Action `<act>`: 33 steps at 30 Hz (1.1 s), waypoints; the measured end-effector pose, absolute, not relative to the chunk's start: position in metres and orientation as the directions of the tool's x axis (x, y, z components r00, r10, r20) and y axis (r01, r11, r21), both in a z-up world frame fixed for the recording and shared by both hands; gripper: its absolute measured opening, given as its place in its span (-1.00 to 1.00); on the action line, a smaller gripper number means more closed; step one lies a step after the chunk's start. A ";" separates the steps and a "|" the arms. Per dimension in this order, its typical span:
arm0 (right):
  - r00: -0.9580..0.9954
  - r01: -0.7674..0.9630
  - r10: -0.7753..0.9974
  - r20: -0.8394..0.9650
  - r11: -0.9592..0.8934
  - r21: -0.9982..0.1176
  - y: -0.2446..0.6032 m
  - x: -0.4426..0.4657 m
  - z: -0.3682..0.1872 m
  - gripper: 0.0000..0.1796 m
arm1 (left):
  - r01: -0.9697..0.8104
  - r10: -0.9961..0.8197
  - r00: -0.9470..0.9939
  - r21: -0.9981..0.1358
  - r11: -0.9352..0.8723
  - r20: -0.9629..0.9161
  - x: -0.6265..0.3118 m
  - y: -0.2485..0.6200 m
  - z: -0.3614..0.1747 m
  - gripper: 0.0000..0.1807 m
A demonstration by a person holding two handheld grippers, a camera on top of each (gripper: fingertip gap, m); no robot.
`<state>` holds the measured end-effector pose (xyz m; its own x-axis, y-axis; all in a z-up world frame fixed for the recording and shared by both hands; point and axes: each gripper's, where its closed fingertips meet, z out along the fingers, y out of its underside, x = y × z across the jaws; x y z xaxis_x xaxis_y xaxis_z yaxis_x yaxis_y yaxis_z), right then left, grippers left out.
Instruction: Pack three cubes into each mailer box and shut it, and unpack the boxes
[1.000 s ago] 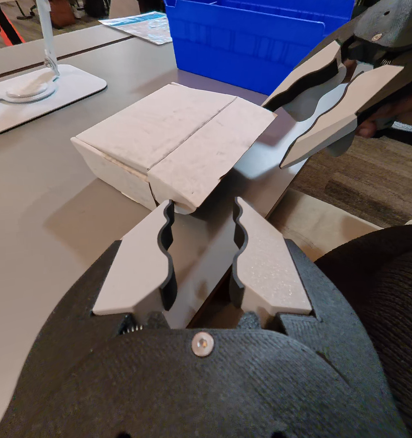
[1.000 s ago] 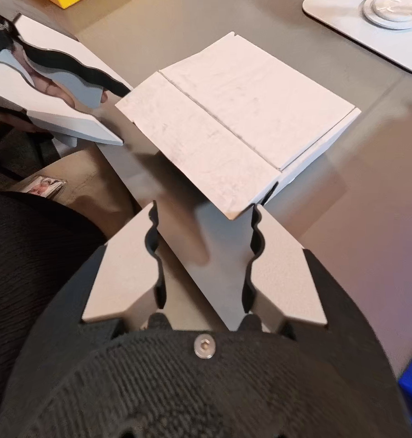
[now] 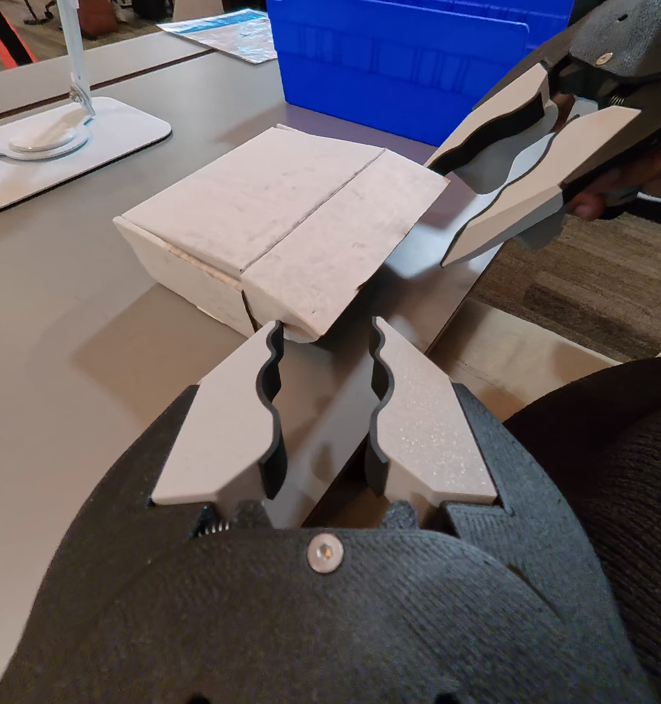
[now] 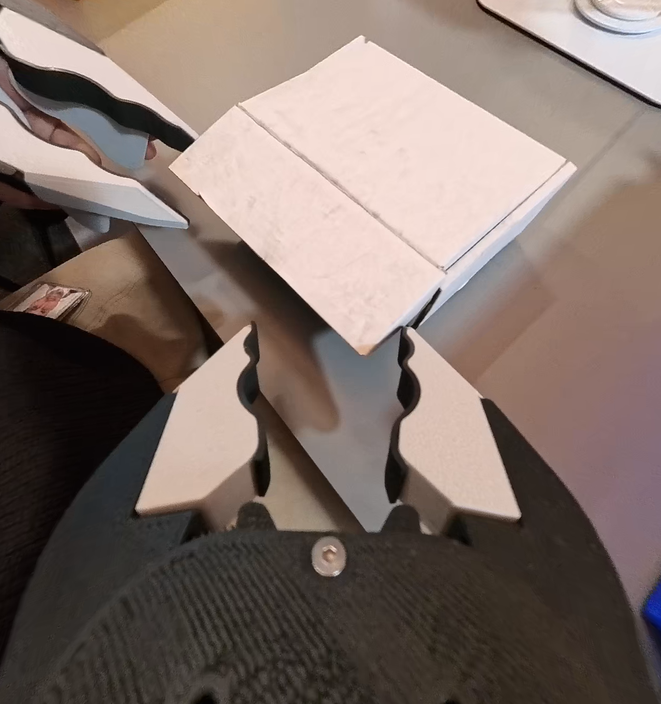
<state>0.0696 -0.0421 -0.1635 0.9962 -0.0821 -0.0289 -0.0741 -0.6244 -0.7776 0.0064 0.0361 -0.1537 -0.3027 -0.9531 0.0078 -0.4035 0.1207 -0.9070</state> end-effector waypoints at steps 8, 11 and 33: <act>0.996 -0.093 -0.053 -0.077 -0.594 -0.799 -0.045 0.063 -0.160 -0.22 | -0.396 -0.964 -0.266 -0.914 0.085 0.025 0.011 0.041 -0.150 -0.51; 0.990 -0.141 -0.059 -0.131 -0.577 -0.805 -0.049 0.065 -0.159 -0.25 | -0.400 -0.963 -0.270 -0.912 0.089 0.024 0.014 0.039 -0.151 -0.52; 0.959 -0.280 -0.092 -0.268 -0.458 -0.844 -0.047 0.079 -0.142 -0.22 | -0.396 -0.904 -0.282 -0.897 -0.196 0.322 0.011 0.050 -0.132 -0.36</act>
